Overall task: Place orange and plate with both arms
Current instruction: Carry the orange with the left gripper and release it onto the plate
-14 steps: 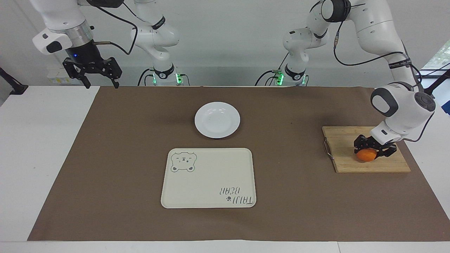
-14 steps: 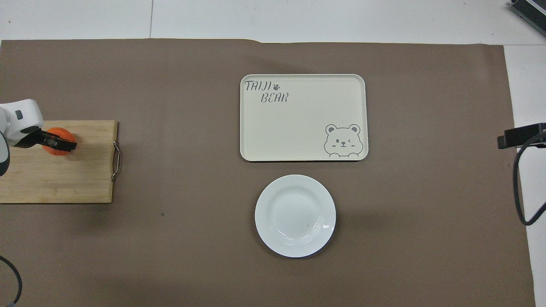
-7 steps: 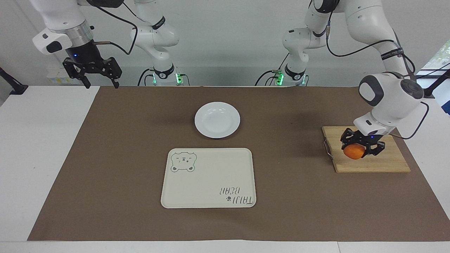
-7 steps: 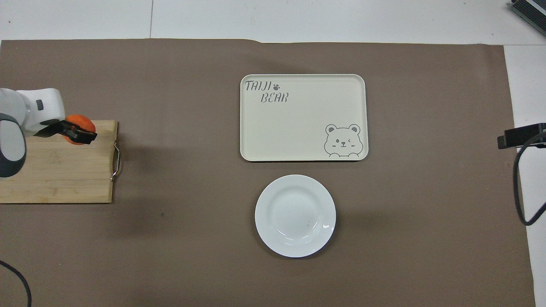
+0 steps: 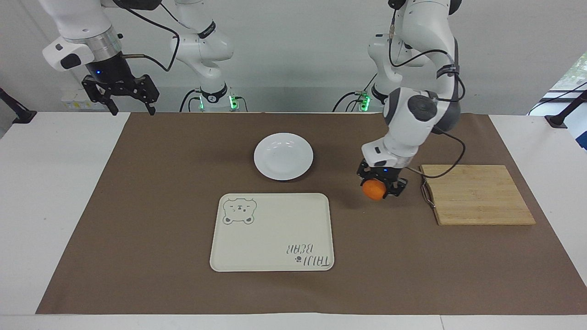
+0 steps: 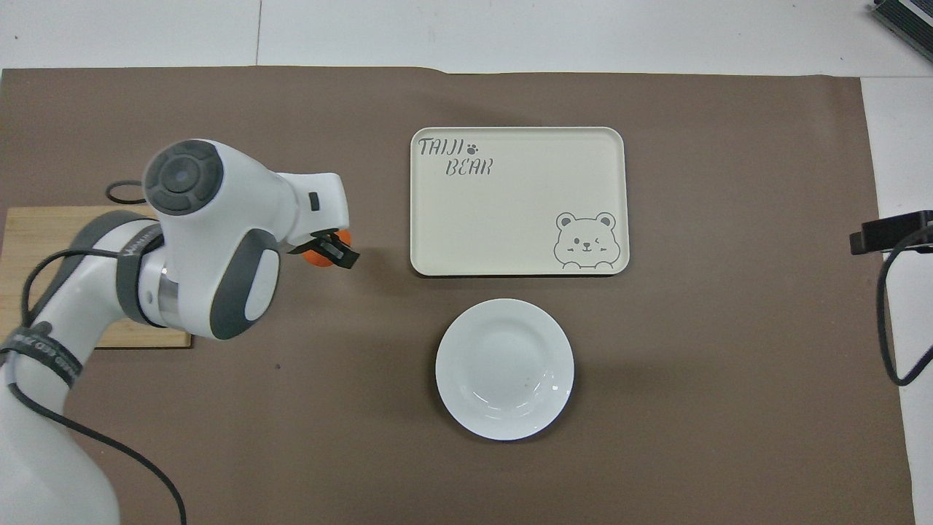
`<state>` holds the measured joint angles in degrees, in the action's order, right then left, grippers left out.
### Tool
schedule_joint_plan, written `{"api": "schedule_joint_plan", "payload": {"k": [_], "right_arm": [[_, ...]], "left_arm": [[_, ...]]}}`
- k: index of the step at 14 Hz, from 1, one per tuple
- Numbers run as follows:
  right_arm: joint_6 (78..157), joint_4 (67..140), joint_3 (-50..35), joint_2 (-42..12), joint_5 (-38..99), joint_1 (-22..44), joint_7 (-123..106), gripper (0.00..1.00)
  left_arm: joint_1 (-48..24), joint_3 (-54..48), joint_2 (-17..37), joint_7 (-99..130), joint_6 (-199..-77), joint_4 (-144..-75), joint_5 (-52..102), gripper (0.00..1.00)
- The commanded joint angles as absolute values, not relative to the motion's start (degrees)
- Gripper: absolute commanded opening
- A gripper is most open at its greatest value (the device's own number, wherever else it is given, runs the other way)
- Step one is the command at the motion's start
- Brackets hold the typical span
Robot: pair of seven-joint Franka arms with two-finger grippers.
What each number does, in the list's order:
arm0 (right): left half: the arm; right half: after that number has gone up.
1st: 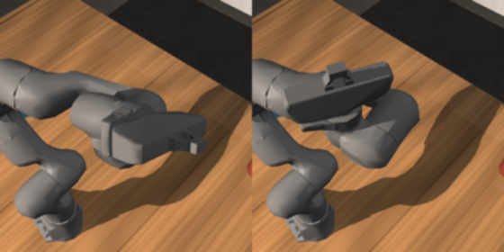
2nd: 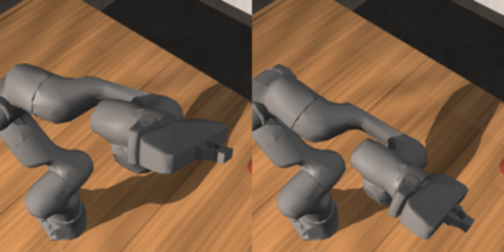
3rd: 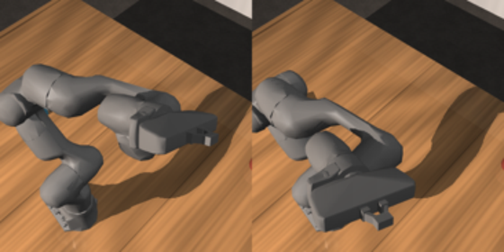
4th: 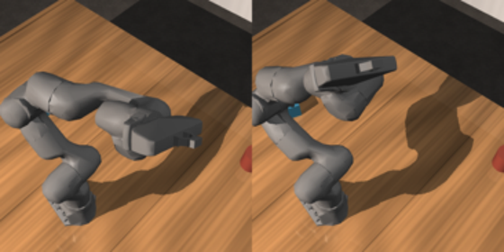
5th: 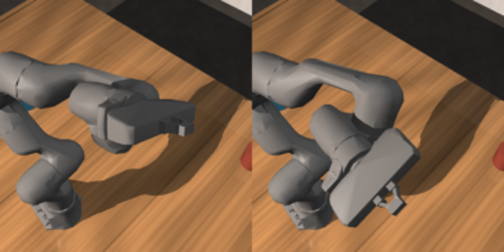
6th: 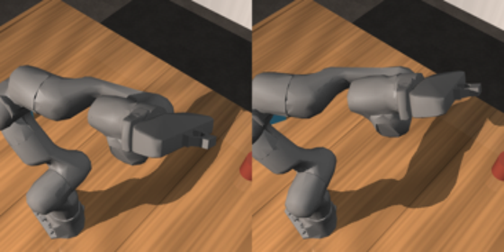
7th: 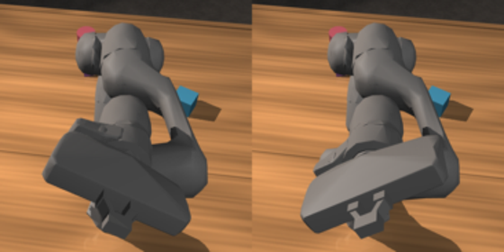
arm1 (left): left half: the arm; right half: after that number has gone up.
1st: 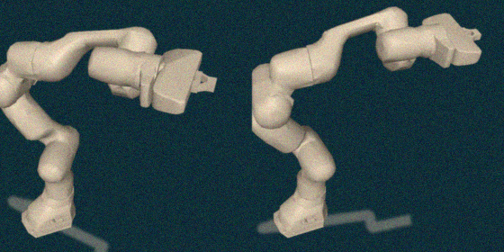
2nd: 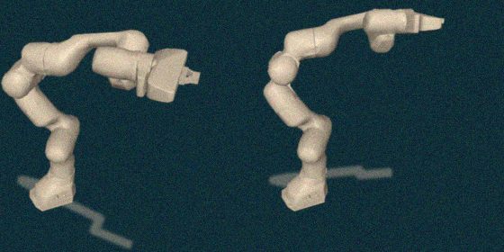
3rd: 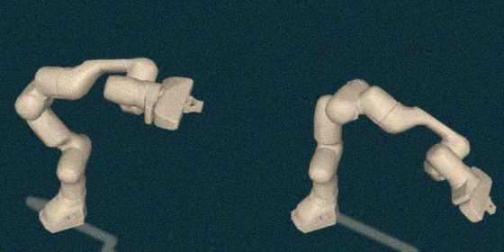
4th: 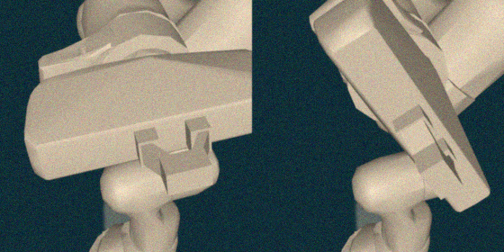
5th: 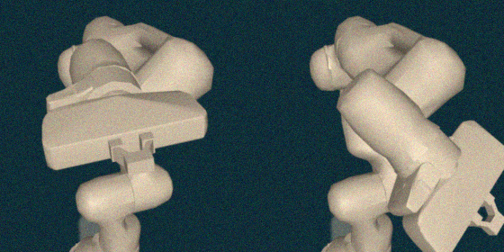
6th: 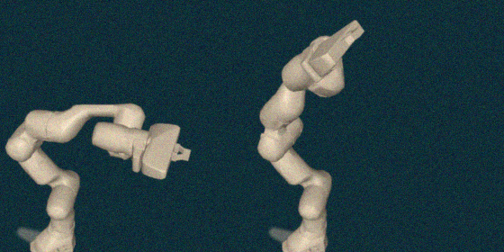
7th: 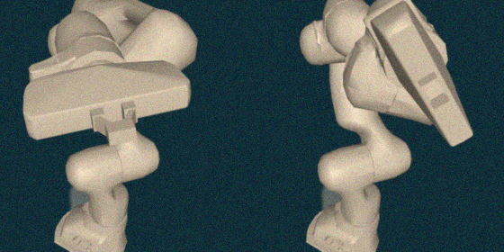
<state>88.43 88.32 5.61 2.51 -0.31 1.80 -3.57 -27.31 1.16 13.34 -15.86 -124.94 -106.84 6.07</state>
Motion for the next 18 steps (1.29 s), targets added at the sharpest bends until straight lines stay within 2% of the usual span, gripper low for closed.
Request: {"api": "schedule_joint_plan", "payload": {"k": [1, 6, 10, 11, 12, 13, 16, 18], "right_arm": [[88.77, 88.86, 5.19, 2.81, -0.09, 1.14, -4.04, 1.00], [88.77, 88.86, 5.19, 2.90, -0.09, 1.14, -4.04, 1.00], [88.77, 88.86, 5.19, 2.90, -0.09, 1.14, -4.04, 1.00], [88.77, 88.86, 5.19, 2.81, -0.09, 1.14, -4.04, 1.00], [88.77, 88.86, 5.19, 2.81, -0.09, 1.14, -4.04, 1.00], [88.77, 88.86, 5.19, 2.90, -0.09, 1.14, -4.04, 1.00], [88.77, 88.86, 5.19, 2.81, -0.09, 1.14, -4.04, 1.00], [88.77, 88.86, 5.19, 2.81, -0.09, 1.14, -4.04, 1.00]], "left_arm": [[-36.18, 2.37, 11.95, -7.50, -126.03, -108.98, 6.86, 0.00], [-49.81, 2.29, 12.91, 3.06, -131.65, -111.36, 7.03, 0.00], [-55.62, 2.29, 17.57, 8.16, -134.03, -111.27, 7.03, 0.02], [-55.98, 2.20, 17.49, 9.48, -133.86, -111.70, 7.12, 0.15], [-55.99, 2.20, 17.49, 9.67, -133.77, -111.97, 7.82, 0.43], [-55.99, 2.20, 17.49, 9.32, -133.77, -111.97, 8.87, 0.99], [-55.64, 2.29, 17.23, 9.67, -131.75, -111.53, 8.96, 1.00], [-54.41, 2.46, 15.22, 9.75, -130.18, -111.10, 8.96, 1.00]]}}
